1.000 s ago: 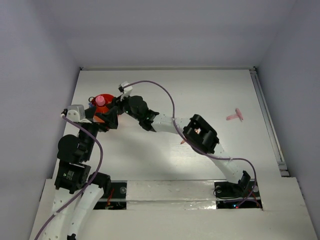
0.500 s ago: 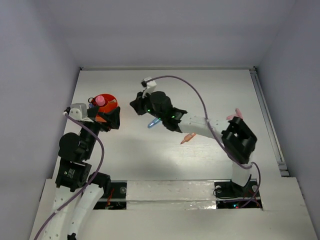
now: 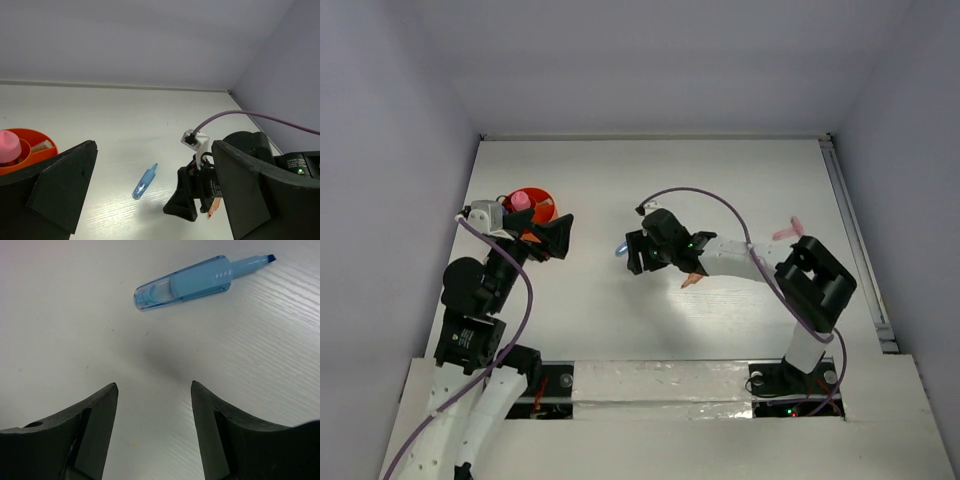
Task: Sort the stationery into containers
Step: Pick up the pen from the center of the board, then close the pen cap on the pen.
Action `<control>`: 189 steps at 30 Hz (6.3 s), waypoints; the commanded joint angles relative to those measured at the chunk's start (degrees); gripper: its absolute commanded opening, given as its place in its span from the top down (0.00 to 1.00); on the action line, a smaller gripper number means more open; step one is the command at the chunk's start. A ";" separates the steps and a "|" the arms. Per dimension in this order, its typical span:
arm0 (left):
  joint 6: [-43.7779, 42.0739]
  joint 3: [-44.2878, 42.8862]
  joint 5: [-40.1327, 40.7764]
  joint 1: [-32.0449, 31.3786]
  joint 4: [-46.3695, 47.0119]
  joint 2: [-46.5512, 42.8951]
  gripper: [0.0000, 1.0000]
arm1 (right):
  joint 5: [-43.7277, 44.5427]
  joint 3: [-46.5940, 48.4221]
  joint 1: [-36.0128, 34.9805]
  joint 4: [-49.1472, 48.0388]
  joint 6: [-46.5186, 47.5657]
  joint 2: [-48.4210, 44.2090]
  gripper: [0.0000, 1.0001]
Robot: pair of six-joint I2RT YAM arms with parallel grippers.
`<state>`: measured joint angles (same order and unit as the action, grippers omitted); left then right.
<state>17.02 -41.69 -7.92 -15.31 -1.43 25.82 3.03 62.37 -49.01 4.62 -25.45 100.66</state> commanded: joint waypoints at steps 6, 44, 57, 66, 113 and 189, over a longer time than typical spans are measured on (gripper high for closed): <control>0.65 0.74 -0.51 0.19 3.28 0.37 0.01 | -1.19 9.25 -1.00 2.06 -0.48 9.01 0.22; 0.12 1.17 -1.31 0.19 2.49 1.42 0.01 | 3.74 34.03 1.73 8.55 11.21 27.56 0.03; 0.30 1.17 -1.74 0.72 2.75 1.51 0.01 | 11.47 23.59 -1.52 8.91 5.51 21.77 0.19; 0.39 1.26 -1.74 0.72 2.66 1.16 0.01 | 16.31 22.27 -2.05 8.65 2.51 23.18 0.40; 19.55 26.47 -7.30 -6.64 40.89 17.69 0.60 | -4.79 2.56 -2.05 10.37 7.52 -17.77 0.93; 0.30 27.28 8.19 -29.34 40.19 10.74 1.00 | -6.64 32.90 1.20 31.78 12.18 -18.49 0.96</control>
<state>17.82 -13.91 2.04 -44.27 37.50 37.85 -10.37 91.85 -48.71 41.80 -15.84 82.65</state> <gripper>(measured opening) 0.166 0.296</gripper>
